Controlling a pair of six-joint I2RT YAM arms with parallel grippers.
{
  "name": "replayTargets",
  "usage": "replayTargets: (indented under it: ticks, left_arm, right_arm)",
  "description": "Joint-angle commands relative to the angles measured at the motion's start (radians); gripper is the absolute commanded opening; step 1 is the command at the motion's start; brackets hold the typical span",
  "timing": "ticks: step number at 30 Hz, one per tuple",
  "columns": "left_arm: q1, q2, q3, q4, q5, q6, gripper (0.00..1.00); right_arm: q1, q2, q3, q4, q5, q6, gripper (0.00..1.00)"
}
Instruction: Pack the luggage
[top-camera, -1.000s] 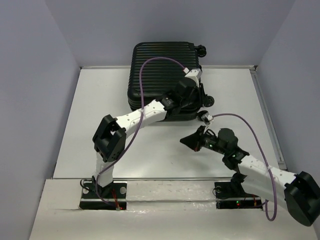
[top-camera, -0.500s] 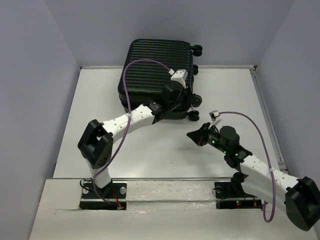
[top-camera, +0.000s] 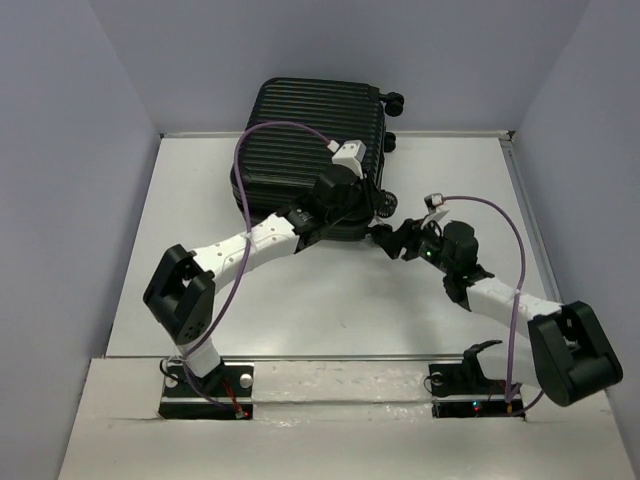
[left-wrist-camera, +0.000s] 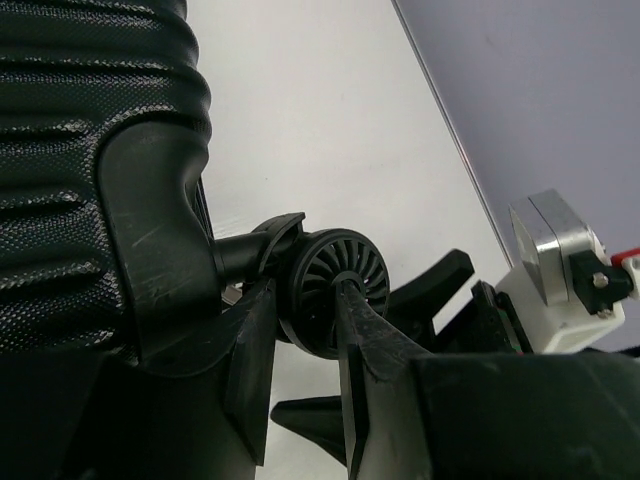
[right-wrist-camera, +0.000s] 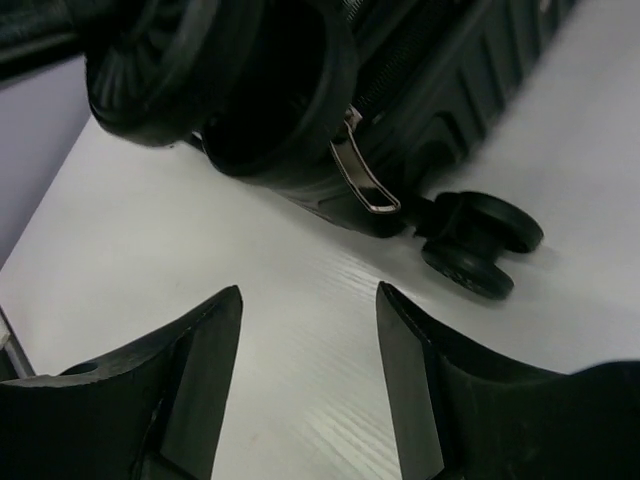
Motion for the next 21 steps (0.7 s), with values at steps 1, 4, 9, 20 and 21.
replayTargets:
  ticks: [1, 4, 9, 20, 21]
  left_arm:
    - [0.007, -0.108, -0.041, 0.134, -0.01, 0.01, 0.06]
    - [0.008, -0.132, -0.084, 0.154, -0.01, 0.001, 0.06]
    - [0.008, -0.148, -0.11, 0.161, -0.017, -0.002, 0.06]
    - [0.008, -0.152, -0.115, 0.169, -0.011, -0.012, 0.06]
    - [0.008, -0.155, -0.118, 0.169, -0.011, -0.012, 0.06]
  right_arm:
    - [-0.064, 0.097, 0.079, 0.218, -0.127, -0.03, 0.63]
    - [-0.103, 0.175, 0.128, 0.279, -0.236, -0.032, 0.62]
    - [-0.115, 0.274, 0.203, 0.275, -0.375, -0.055, 0.61]
    - [-0.125, 0.444, 0.281, 0.405, -0.494, 0.035, 0.55]
    - [-0.125, 0.455, 0.286, 0.414, -0.492, 0.045, 0.54]
